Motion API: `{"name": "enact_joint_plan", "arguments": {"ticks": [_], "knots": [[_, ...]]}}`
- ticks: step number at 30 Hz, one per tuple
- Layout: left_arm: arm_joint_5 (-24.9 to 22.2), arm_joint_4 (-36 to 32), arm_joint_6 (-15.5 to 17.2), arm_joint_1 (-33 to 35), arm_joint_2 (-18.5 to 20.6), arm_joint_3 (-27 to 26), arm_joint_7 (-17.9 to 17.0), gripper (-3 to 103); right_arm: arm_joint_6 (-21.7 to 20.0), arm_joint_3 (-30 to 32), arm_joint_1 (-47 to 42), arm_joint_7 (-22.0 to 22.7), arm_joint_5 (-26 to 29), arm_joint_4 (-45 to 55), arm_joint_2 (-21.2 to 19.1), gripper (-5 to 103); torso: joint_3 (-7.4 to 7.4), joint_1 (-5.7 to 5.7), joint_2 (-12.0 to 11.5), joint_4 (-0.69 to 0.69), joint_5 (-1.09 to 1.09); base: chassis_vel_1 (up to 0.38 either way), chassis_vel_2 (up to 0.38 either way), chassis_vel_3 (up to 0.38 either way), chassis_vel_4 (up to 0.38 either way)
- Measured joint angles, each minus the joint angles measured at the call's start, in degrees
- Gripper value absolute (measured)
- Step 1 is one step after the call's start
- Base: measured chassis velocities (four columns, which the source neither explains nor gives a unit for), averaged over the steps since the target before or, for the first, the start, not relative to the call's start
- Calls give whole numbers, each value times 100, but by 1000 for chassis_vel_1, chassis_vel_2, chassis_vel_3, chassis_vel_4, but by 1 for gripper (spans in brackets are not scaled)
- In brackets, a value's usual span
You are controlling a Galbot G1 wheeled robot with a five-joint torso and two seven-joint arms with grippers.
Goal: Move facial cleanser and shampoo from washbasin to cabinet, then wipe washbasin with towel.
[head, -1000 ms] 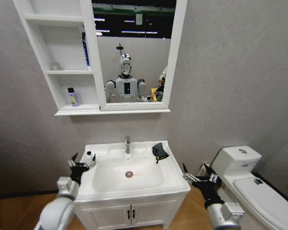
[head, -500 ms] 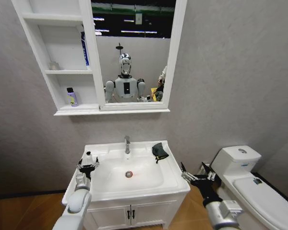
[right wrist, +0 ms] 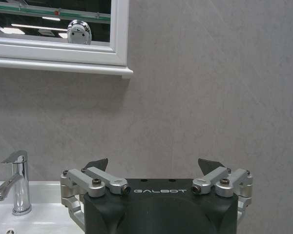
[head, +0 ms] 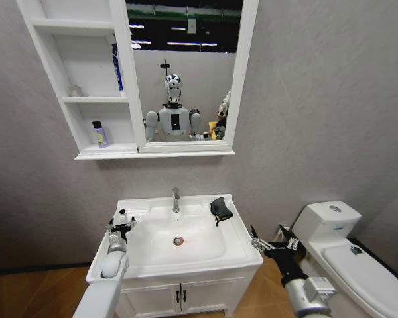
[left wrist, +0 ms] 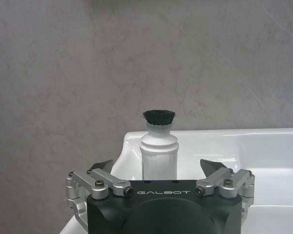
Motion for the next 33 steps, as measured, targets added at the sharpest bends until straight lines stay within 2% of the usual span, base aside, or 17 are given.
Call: {"name": "enact_joint_plan", "arguments": {"ticks": [1, 2, 3, 5, 8, 9, 10, 16, 19, 22, 25, 26, 28, 29, 31, 32, 33], "knots": [[34, 104, -4, -68, -38, -15, 17, 94, 27, 0, -18, 1, -1, -15, 9, 100, 0, 0, 0, 0, 0, 0, 0, 0, 0], [34, 104, -4, -68, -38, -15, 17, 94, 27, 0, -18, 1, -1, -15, 9, 100, 0, 0, 0, 0, 0, 0, 0, 0, 0], [52, 216, -9, -162, -76, -27, 18, 88, 49, -8, -23, 6, -4, -29, 14, 100, 0, 0, 0, 0, -1, 0, 0, 0, 0], [57, 249, -11, -198, -85, -30, 17, 88, 54, -15, -23, 6, -6, -30, 15, 100, 0, 0, 0, -1, 0, 0, 0, 0, 0], [72, 301, -11, -247, -88, -30, 18, 72, 54, -39, -20, 15, -7, -27, 19, 100, -1, 0, 0, -1, 0, 0, 0, 0, 0], [72, 301, -11, -247, -88, -30, 18, 72, 54, -39, -20, 15, -7, -27, 19, 100, -1, 0, 0, -1, 0, 0, 0, 0, 0], [72, 286, -6, -231, -80, -29, 18, 67, 55, -39, -18, 15, -7, -26, 19, 100, 0, 0, 0, -1, 0, 0, 0, 0, 0], [66, -43, 99, 61, 12, -27, 19, 40, 63, -68, 42, 12, -10, -79, 16, 100, -1, 0, 0, 0, 0, 0, 0, 0, 0], [53, -433, 266, 249, 142, -31, 19, 32, 106, -86, 57, 10, -16, -136, 45, 100, 0, 0, 0, 0, -2, 0, 0, 0, 0], [3, -686, 412, 335, 224, -32, -7, 31, 130, -87, 46, 10, -20, -151, 55, 100, 0, 0, 1, 0, -1, 0, 0, 0, 0], [-417, -1825, 1097, 585, 718, 101, -432, 31, 169, -71, 23, 7, -22, -179, 55, 100, 0, 0, 1, 2, -2, 0, 0, 0, 0], [-417, -1825, 1097, 585, 718, 101, -432, 31, 169, -71, 23, 7, -22, -179, 55, 100, 0, 0, 1, 2, -2, 0, 0, 0, 0], [-1339, -3099, 2001, 553, 1339, 320, -1028, 31, 200, -63, 26, 9, -17, -181, 59, 100, -1, 0, 1, 1, 0, 0, 0, 0, 0], [-1339, -3099, 2001, 553, 1339, 320, -1028, 31, 200, -63, 26, 9, -17, -181, 59, 100, -1, 0, 1, 1, 0, 0, 0, 0, 0], [-2146, -3678, 2613, 317, 1777, 445, -1395, 31, 210, -61, 32, 19, 13, -175, 81, 100, -1, -2, 1, -2, -1, 0, 0, 0, 0], [-3063, -4096, 3128, -97, 2377, 520, -1683, 31, 210, -56, 71, 41, 52, -165, 102, 100, -1, -1, 1, -3, -2, 0, 0, 0, 0], [-3063, -4096, 3128, -97, 2377, 520, -1683, 31, 210, -56, 71, 41, 52, -165, 102, 100, -1, -1, 1, -3, -2, 0, 0, 0, 0]]}}
